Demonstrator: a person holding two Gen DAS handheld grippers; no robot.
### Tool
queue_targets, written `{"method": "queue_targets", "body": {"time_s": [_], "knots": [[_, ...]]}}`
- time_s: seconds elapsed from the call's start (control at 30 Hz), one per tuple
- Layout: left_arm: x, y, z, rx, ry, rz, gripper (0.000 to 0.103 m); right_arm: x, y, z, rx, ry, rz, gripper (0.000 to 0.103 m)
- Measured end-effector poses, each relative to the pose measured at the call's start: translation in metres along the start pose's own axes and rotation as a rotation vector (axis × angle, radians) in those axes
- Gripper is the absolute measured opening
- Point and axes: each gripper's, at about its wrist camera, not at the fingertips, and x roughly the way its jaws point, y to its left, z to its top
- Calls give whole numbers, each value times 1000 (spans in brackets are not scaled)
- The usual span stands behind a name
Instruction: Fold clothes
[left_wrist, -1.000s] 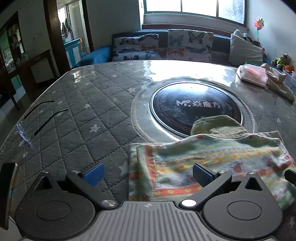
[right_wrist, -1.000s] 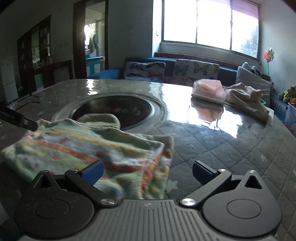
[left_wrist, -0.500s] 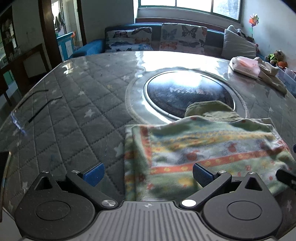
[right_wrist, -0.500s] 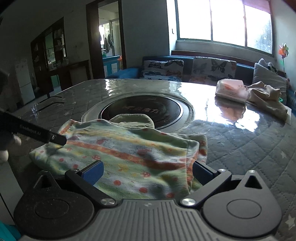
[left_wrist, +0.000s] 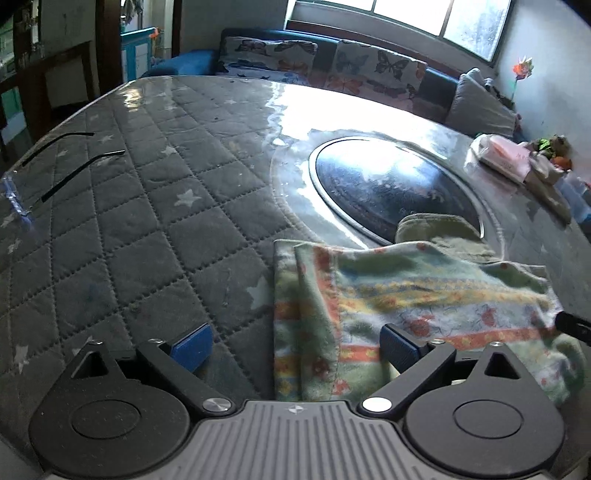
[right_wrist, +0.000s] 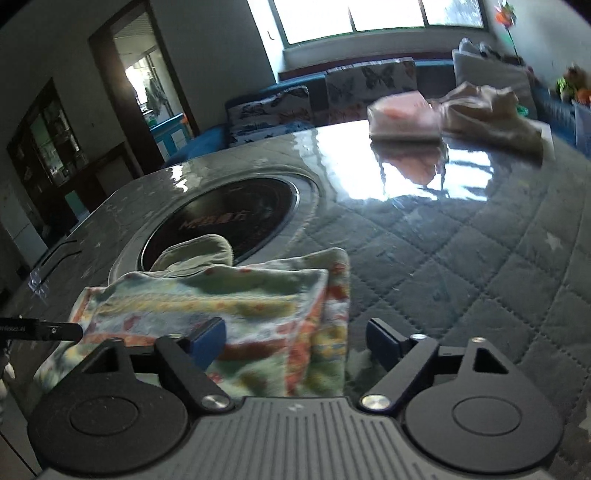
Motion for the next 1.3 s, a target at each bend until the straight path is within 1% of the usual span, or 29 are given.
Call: {"method": "queue_targets", "body": {"time_s": [0.13,0.17,0.23,0.3,0.37,0.43,0.47,0.5,0.53,0.57,0.63,0.73,0.77,0.8,0.87,0.9,0.93,0.97,1.0,1.03,1.13,1.17,1.3], "knots": [[0,-1,4,12,0,-37,90,2,-4,3,-1,12,14,80],[1,-1,4,14,-1,-47,88,3,-3,3,-6,14,16,80],[0,0,5,14,-7,-70,82,4,-2,4,-17,16,24,77],[-1,1,7,7,-11,-107,66,5,-2,5,-16,14,29,73],[0,2,8,-8,-10,-145,59,6,-1,5,-15,12,34,72],[1,6,8,-32,-3,-183,47,7,-1,6,-7,11,38,65],[1,8,8,-45,1,-203,35,7,-1,6,-1,10,44,62],[2,10,8,-57,5,-222,32,7,-2,6,5,11,52,53],[2,12,8,-67,7,-236,32,7,-3,6,9,13,61,50],[2,13,8,-69,4,-234,30,7,-3,6,11,17,66,49],[1,14,8,-71,-3,-218,31,7,-4,6,14,18,66,49],[0,12,6,-59,-13,-200,38,7,-5,6,14,16,59,49],[0,9,6,-49,-16,-197,42,7,-5,6,13,14,55,49],[0,7,5,-39,-18,-194,43,7,-5,6,11,13,53,50],[2,5,6,-34,-18,-204,41,8,-3,6,6,13,52,50],[4,6,7,-46,-13,-218,38,9,-3,6,6,13,56,50],[5,7,9,-57,-8,-230,33,9,-2,6,6,15,64,48],[7,8,10,-66,-3,-235,25,10,-1,6,5,17,73,46],[8,9,11,-72,1,-240,23,10,0,5,2,20,81,42],[8,9,11,-72,4,-243,20,10,1,5,1,19,84,32],[4,6,14,-54,-9,-252,15,8,3,4,10,2,87,17],[2,4,16,-46,-16,-255,14,6,2,4,19,-5,86,14],[-7,-1,21,-13,-42,-266,13,-3,0,5,41,-31,98,10]]}}
